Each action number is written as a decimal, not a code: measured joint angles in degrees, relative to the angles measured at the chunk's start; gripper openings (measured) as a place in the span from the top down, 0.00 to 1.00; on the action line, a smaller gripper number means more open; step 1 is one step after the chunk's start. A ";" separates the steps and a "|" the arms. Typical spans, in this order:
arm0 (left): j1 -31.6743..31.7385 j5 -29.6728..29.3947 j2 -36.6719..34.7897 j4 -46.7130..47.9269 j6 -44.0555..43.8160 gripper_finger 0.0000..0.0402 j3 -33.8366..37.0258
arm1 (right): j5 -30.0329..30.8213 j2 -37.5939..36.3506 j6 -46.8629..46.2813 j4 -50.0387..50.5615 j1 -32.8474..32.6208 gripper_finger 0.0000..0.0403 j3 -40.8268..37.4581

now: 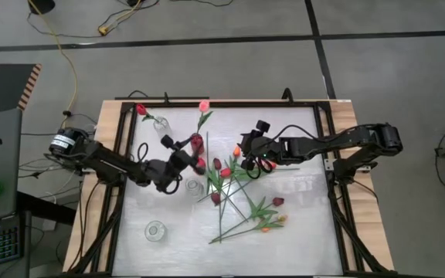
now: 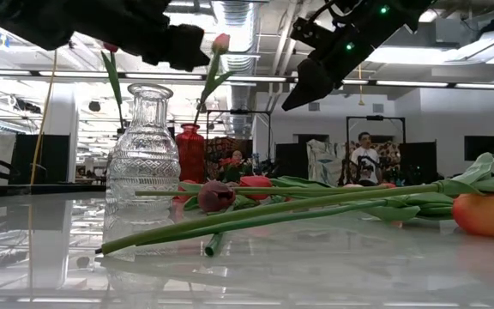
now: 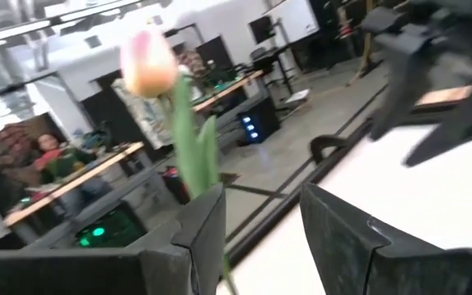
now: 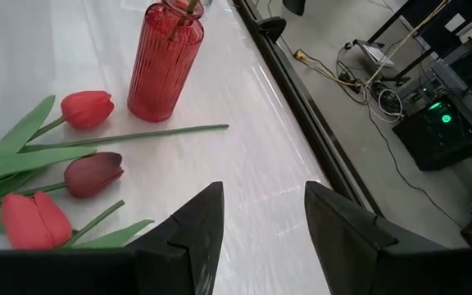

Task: Sort flowers into vase by color
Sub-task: Put the red tulip into the top transparent vase

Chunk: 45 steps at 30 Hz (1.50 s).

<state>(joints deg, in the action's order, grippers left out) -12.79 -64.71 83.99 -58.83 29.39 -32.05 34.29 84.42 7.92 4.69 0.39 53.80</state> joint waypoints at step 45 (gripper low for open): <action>-1.03 22.41 -0.02 15.35 -28.80 0.64 0.00 | -27.15 13.15 -12.37 10.01 -0.55 0.51 4.66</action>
<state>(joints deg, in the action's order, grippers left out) -13.82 -42.30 83.96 -43.47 0.59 -32.05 7.14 97.57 -4.45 14.70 -0.16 58.46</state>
